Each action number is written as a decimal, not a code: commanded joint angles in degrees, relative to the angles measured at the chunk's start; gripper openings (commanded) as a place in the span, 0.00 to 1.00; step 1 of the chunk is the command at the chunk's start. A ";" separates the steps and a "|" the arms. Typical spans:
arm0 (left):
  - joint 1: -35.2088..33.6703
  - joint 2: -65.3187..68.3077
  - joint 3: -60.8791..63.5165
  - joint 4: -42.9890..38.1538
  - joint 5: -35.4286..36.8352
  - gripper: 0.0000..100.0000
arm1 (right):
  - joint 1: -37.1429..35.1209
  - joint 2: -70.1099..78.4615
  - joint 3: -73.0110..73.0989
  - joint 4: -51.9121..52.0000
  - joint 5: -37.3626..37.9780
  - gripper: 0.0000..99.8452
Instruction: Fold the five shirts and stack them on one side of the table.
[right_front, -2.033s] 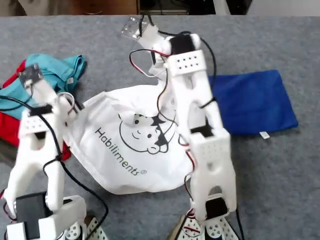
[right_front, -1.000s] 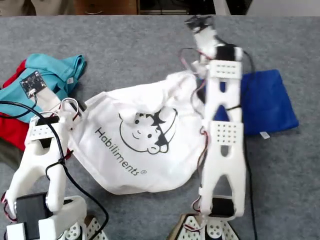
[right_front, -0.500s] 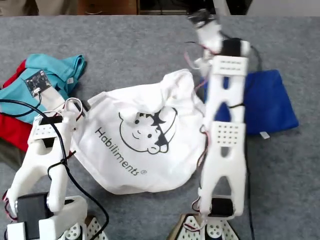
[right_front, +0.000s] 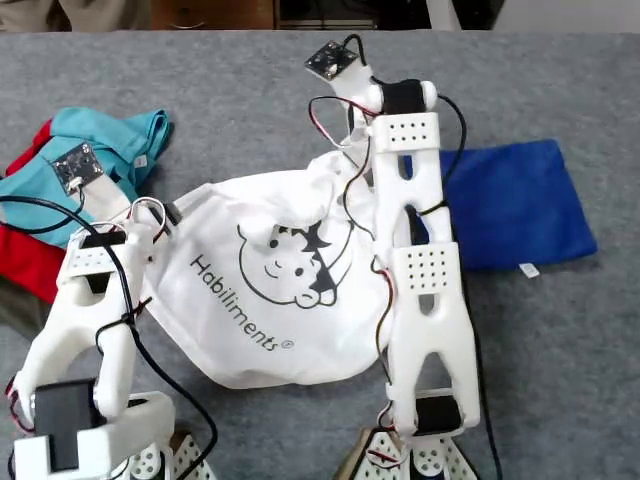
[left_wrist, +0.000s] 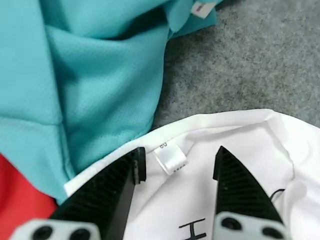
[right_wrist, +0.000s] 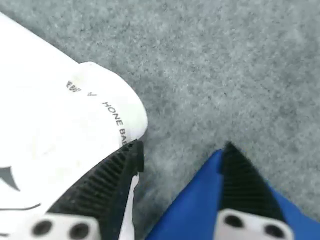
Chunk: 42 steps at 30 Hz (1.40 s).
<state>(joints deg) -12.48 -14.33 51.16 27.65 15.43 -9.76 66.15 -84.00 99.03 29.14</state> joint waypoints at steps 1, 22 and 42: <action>0.53 0.40 -2.99 -0.62 0.09 0.23 | -2.24 -4.79 -4.53 3.52 0.26 0.21; 0.44 0.75 -3.08 -0.62 0.26 0.22 | -6.90 -23.08 36.70 -9.85 3.60 0.30; 0.44 1.19 -5.80 2.46 0.53 0.22 | 4.70 -13.67 27.82 -11.16 2.46 0.00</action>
<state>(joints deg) -12.48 -12.92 48.26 29.93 15.43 -8.35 53.05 -51.12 84.97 32.04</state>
